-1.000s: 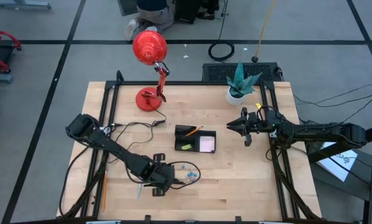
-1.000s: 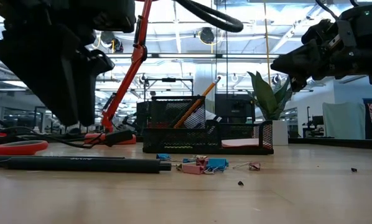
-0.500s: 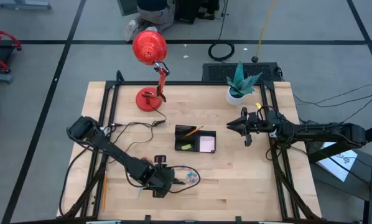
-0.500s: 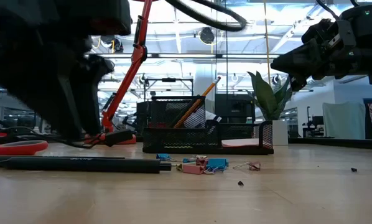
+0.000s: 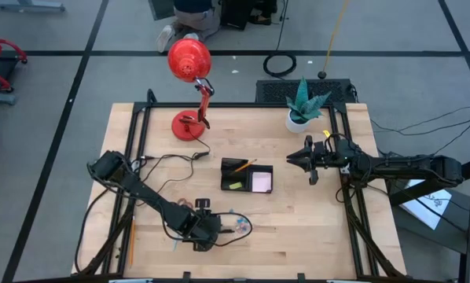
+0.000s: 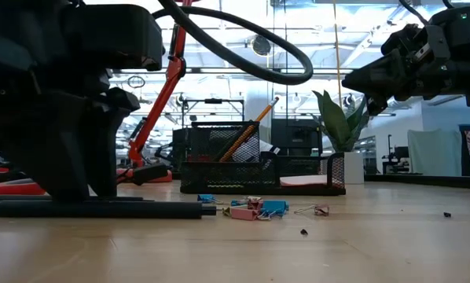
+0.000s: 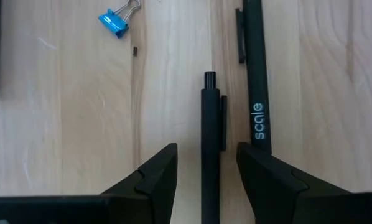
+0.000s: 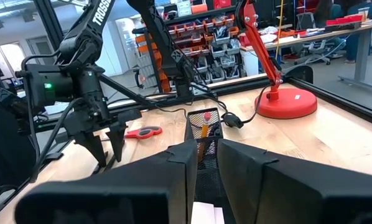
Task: Pick and place office supplies into organizer
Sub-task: Put the black pen into the black desk organizer
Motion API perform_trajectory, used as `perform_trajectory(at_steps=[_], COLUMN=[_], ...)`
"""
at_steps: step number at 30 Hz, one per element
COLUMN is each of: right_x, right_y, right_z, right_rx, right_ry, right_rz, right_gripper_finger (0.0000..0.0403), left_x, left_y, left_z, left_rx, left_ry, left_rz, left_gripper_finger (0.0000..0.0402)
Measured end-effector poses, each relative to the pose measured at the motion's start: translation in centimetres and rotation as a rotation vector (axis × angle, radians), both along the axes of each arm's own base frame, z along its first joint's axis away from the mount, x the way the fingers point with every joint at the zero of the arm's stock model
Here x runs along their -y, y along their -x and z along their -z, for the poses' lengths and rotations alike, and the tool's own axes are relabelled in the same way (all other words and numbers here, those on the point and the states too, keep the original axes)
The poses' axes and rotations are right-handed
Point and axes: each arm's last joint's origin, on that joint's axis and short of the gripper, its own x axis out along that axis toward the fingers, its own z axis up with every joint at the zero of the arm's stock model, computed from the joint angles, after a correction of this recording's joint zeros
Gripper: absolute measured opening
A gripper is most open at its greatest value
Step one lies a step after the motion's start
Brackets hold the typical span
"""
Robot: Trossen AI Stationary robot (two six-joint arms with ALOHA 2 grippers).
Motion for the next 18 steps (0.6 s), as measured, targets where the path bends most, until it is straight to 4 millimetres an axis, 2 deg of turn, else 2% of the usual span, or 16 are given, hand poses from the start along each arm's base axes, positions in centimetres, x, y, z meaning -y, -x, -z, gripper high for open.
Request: perform_trajectory(at_steps=[12, 18], right_x=[0.00, 0.00], right_y=[0.00, 0.00], right_z=[0.00, 0.00], right_rx=[0.000, 0.000], right_ry=[0.000, 0.000], right_rz=[0.000, 0.000], right_gripper_finger=[0.0059, 0.0059], left_x=[-0.24, -0.64], left_y=[0.65, 0.36], left_z=[0.26, 0.30], left_rx=[-0.108, -0.122], left_ry=[0.044, 0.072], left_rz=[-0.024, -0.027], left_gripper_finger=[0.0176, 0.0132])
